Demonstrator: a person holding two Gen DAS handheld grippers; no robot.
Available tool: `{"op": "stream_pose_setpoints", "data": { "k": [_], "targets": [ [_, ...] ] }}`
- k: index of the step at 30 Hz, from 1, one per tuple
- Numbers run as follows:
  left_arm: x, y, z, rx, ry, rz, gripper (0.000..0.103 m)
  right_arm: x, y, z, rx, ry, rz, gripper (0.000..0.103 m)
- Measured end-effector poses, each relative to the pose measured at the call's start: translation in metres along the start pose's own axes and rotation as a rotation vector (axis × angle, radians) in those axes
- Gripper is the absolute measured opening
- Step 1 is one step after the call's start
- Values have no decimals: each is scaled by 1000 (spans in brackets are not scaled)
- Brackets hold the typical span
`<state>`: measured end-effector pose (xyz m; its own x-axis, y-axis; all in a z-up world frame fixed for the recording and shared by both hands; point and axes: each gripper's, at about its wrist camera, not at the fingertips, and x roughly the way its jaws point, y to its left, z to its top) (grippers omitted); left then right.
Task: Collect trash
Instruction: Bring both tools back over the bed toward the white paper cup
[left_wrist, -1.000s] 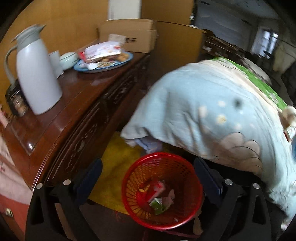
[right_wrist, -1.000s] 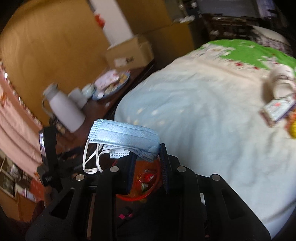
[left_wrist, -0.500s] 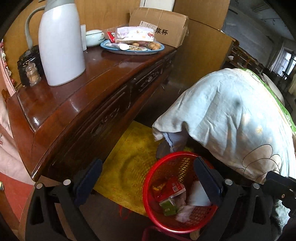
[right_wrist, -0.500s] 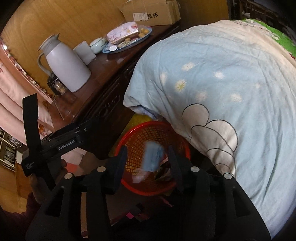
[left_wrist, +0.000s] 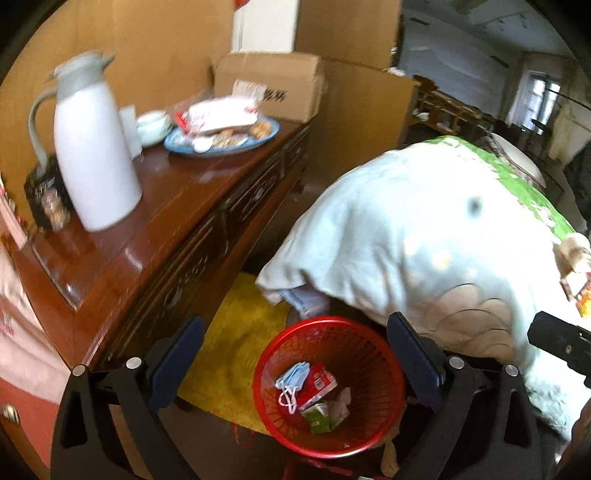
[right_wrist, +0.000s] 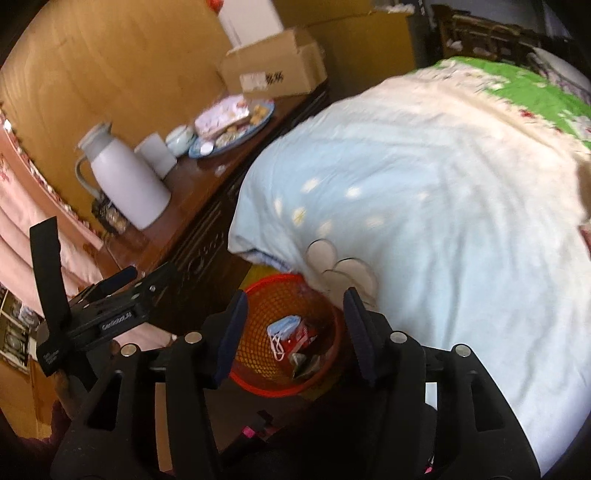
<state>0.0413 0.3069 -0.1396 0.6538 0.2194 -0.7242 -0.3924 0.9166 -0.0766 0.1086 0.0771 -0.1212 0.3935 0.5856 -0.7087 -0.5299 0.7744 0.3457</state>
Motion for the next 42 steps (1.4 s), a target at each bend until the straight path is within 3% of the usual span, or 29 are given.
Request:
{"op": "stream_pose_setpoints", "data": {
  "k": [9,17,22,29,39,42],
  "targets": [
    [-65,-85,5,198,-141,-37,97,-82,-40,-16,66,-179,-30,62],
    [-92,-186,-7,396,-200,-116,97,-140,-101,-31,154,-301,-110,68],
    [-82,-245,-14,501,-210,-159,97,-155,-153,-30,240,-335,-187,68],
    [-45,-310,-13,591,-163,-198,97,-167,-229,-34,392,-362,-288,68],
    [0,-364,2,623,-83,-206,97,-169,-309,-46,499,-348,-500,69],
    [10,-376,6,627,-62,-209,97,-166,-321,-45,505,-335,-527,72]
  ]
}}
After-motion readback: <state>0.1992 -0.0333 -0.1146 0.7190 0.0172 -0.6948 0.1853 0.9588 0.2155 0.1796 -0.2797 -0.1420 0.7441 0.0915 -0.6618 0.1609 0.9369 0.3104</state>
